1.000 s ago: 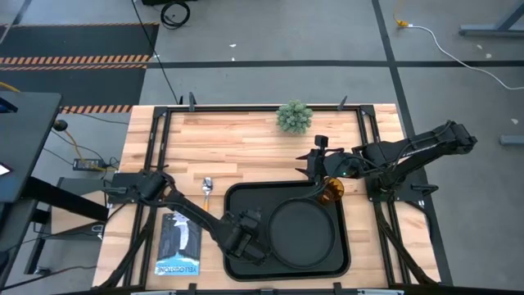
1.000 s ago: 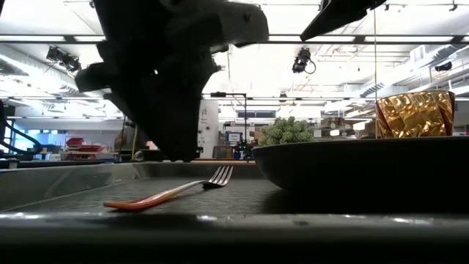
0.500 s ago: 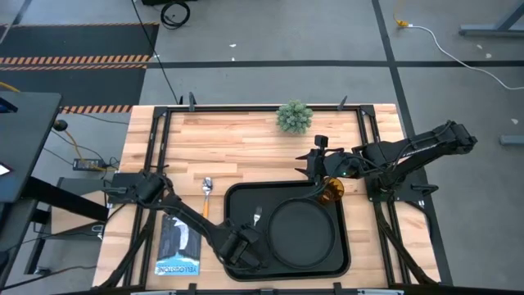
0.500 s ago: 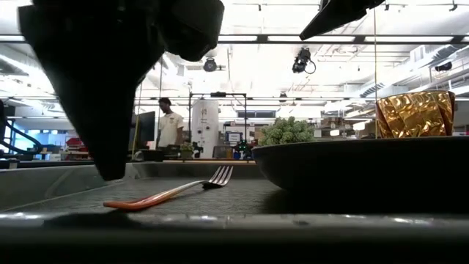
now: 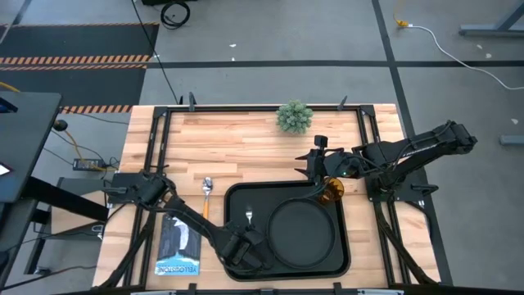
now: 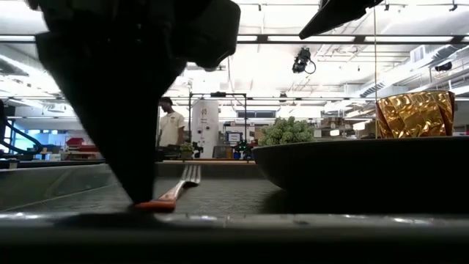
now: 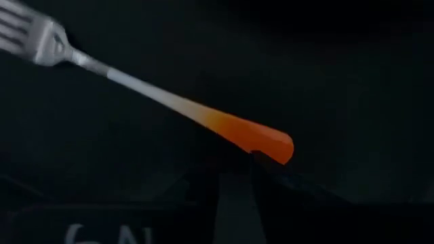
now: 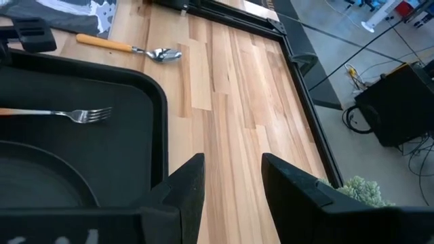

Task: Pick and place plate/cup/fork/spoon on tray
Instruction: Put the orange fork on the left side of the black plate

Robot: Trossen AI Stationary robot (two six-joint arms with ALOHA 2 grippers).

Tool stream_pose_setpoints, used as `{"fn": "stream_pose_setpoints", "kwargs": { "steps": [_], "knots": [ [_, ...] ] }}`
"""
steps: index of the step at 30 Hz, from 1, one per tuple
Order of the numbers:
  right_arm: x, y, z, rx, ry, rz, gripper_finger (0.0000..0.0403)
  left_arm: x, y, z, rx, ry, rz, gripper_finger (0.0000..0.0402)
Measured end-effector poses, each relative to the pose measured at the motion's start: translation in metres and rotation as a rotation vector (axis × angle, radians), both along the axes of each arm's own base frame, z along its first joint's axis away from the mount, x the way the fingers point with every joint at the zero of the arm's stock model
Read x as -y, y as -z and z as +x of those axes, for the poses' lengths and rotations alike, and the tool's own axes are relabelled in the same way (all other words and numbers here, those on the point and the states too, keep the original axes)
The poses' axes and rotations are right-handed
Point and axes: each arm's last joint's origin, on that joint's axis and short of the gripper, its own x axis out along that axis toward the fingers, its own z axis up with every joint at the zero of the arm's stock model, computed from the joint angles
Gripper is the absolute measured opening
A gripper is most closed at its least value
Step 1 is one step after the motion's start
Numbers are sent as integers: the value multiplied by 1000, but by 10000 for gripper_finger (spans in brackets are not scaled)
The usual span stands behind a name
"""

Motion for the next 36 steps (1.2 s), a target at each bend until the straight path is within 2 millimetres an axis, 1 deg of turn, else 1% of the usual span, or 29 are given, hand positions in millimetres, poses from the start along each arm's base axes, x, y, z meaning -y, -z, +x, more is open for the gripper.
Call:
{"fn": "stream_pose_setpoints", "kwargs": {
  "steps": [7,11,17,19,24,28,31,36],
  "knots": [
    [0,0,0,1,-2,-1,153,-1,0,-1,-12,5,4,93],
    [0,0,0,4,-2,0,153,-1,-6,-3,-11,30,8,93],
    [-1,-1,1,9,-22,15,153,-9,-6,-7,-75,90,89,93],
    [-1,-1,1,8,-22,15,153,-14,-6,-6,-89,120,120,93],
    [-1,-1,1,7,-26,10,153,-21,-5,-3,-109,263,160,93],
    [-1,-1,1,6,-26,9,153,-28,4,-5,-171,336,155,93],
    [-1,-1,1,6,-28,7,153,-32,7,-5,-185,393,134,92],
    [-1,-1,1,6,-28,7,153,-42,4,-1,-195,428,108,70]
  ]
}}
